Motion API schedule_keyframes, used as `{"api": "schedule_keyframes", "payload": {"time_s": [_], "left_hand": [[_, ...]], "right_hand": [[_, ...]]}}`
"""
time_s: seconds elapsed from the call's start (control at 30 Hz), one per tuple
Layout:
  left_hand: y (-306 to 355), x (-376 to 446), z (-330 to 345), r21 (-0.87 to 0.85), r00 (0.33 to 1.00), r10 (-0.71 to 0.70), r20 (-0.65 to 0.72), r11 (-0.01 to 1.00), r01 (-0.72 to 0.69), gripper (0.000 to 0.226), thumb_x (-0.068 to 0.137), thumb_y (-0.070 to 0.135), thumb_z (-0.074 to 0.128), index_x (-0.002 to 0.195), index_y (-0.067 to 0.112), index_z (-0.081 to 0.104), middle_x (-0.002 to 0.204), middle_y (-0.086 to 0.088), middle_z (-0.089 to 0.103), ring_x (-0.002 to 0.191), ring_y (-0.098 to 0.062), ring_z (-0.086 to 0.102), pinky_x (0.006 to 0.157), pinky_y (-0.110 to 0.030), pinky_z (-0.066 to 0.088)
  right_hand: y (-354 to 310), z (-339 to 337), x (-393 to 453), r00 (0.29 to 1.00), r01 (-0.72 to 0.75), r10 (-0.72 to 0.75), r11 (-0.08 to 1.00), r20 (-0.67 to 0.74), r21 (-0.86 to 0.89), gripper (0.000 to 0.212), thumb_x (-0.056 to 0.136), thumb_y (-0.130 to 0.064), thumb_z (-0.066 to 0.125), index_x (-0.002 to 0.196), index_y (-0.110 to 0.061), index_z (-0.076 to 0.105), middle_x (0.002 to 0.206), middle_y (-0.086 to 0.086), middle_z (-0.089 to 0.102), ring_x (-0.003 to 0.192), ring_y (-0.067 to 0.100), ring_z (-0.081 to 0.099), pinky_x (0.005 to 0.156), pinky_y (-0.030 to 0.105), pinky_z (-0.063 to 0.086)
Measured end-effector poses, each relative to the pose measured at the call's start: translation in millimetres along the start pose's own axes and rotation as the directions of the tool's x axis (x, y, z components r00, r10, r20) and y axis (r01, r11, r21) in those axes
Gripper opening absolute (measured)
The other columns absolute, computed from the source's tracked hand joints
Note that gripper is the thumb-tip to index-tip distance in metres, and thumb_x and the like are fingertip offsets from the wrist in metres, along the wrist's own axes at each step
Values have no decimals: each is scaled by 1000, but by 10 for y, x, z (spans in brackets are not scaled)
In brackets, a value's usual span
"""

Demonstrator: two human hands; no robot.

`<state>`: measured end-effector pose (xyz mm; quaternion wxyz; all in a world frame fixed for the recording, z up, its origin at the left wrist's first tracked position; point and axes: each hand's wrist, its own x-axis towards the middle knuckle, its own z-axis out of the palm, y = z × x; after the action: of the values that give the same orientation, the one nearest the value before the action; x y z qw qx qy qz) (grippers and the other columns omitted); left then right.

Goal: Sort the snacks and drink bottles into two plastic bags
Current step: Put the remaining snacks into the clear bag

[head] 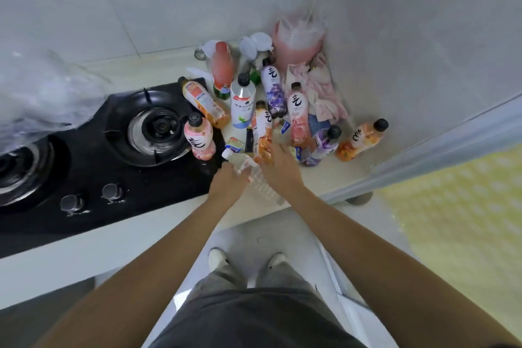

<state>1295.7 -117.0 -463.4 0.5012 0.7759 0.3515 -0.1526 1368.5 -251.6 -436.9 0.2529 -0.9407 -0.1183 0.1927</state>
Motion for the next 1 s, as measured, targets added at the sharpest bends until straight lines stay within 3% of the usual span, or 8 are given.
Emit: {"api": "schedule_keyframes", "payload": {"time_s": [0.13,0.27,0.37,0.5,0.63,0.77,0.87,1.0], "left_hand": [[116,327,117,-369,946,-323,33,876,312,68,83,55,65,130,7,54,114,-14,65,96,-28,63,73,-40,57],[255,473,281,-406,879,-477,21,799,443,67,88,48,67,137,8,44,124,-16,58,111,-33,61,83,-48,60],[390,531,406,-374,830,-557,-14,773,513,69,88,51,67,135,9,39,125,-15,55,111,-32,58,76,-48,61],[448,639,570,-276,797,-585,-150,799,535,65,84,59,67,114,12,33,116,-13,52,108,-35,56,77,-53,63],[396,708,659,-233,772,-597,-218,800,553,74,81,70,64,118,13,35,123,-15,56,113,-37,61,90,-52,58],[427,663,653,-227,776,-584,-239,810,540,74,84,68,63,122,10,38,121,-15,57,110,-37,63,89,-52,58],[415,536,617,-263,798,-543,-259,835,483,64,89,57,64,121,7,39,120,-17,59,110,-38,62,92,-50,56],[296,209,495,-363,848,-412,-332,886,288,48,92,44,68,114,10,41,113,-11,62,96,-28,61,83,-43,54]], "right_hand": [[-83,-98,648,994,-108,111,984,-15,139,33,91,-25,63,119,-10,52,120,14,55,111,32,53,91,42,45],[-69,-53,1220,972,-229,218,961,85,156,68,81,-45,63,135,-8,48,135,18,55,122,40,55,104,53,47],[-47,27,1479,949,-303,283,941,142,151,74,84,-51,66,139,-8,42,141,19,50,125,44,55,104,56,48],[-63,-1,1627,928,-356,328,921,175,162,77,86,-52,74,139,-8,39,139,22,54,121,46,59,97,49,54],[-20,-26,1694,934,-336,301,923,191,189,70,90,-38,77,138,-3,39,136,21,59,114,40,65,78,35,48],[16,-19,1661,951,-305,281,922,130,239,75,81,-44,83,131,-3,45,131,21,62,110,40,66,84,40,57],[35,-104,1570,970,-240,225,933,87,266,70,78,-37,85,126,-2,49,123,18,66,101,34,66,73,32,47],[30,-222,1367,993,-117,103,949,63,293,60,71,-31,87,116,-7,57,115,11,64,88,21,52,75,27,39]]}}
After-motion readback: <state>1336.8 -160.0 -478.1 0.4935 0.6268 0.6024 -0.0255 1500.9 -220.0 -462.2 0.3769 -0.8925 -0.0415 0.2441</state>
